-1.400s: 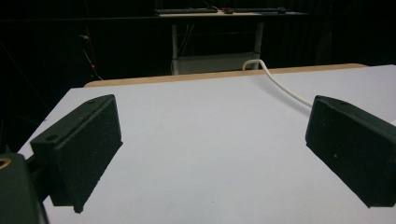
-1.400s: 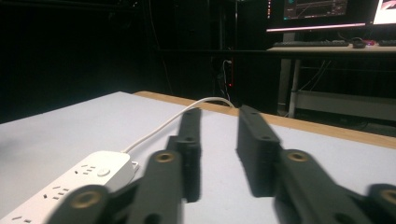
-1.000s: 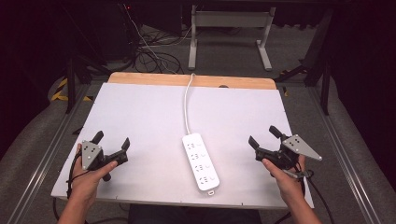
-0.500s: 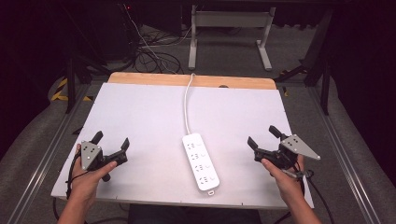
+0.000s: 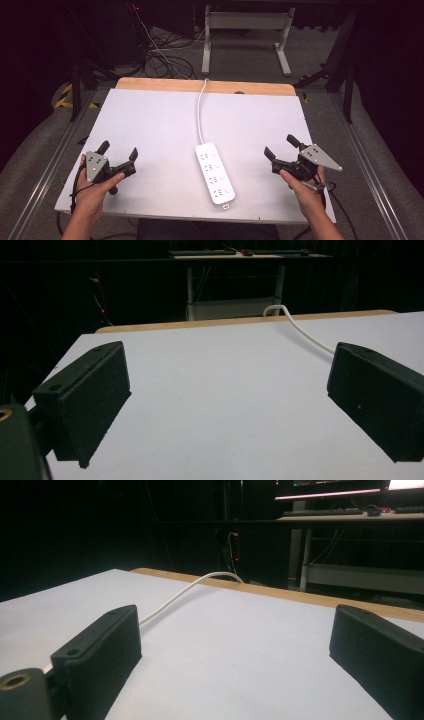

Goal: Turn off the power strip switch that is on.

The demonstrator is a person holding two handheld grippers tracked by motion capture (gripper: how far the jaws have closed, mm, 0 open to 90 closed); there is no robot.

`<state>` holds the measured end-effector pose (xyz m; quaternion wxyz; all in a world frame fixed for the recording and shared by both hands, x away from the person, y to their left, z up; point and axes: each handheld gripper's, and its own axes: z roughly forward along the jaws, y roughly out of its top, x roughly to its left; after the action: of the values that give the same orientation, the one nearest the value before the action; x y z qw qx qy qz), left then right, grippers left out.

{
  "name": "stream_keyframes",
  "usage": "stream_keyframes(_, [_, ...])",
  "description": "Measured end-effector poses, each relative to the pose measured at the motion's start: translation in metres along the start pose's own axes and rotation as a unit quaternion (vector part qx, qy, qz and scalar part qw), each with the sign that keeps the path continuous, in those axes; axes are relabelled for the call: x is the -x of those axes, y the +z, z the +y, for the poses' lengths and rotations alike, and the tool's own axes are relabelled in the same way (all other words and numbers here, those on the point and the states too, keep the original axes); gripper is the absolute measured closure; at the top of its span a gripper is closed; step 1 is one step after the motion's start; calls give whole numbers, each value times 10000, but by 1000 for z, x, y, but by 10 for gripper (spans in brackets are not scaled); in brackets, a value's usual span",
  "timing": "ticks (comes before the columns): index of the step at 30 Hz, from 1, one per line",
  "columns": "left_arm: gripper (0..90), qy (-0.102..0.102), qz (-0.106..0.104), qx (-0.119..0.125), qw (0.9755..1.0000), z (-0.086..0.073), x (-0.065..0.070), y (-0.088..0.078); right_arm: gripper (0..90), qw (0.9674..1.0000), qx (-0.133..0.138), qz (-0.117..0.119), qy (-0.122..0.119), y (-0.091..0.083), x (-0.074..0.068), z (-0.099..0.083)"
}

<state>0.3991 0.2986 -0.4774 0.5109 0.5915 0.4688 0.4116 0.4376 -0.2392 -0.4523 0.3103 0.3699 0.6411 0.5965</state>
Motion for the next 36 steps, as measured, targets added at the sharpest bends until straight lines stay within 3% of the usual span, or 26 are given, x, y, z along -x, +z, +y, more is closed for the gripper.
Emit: stream_keyframes(36, [41, -21, 94, -11, 10000, -1, -5, -5, 95, 9998, -124, 142, -62, 7, -4, -2])
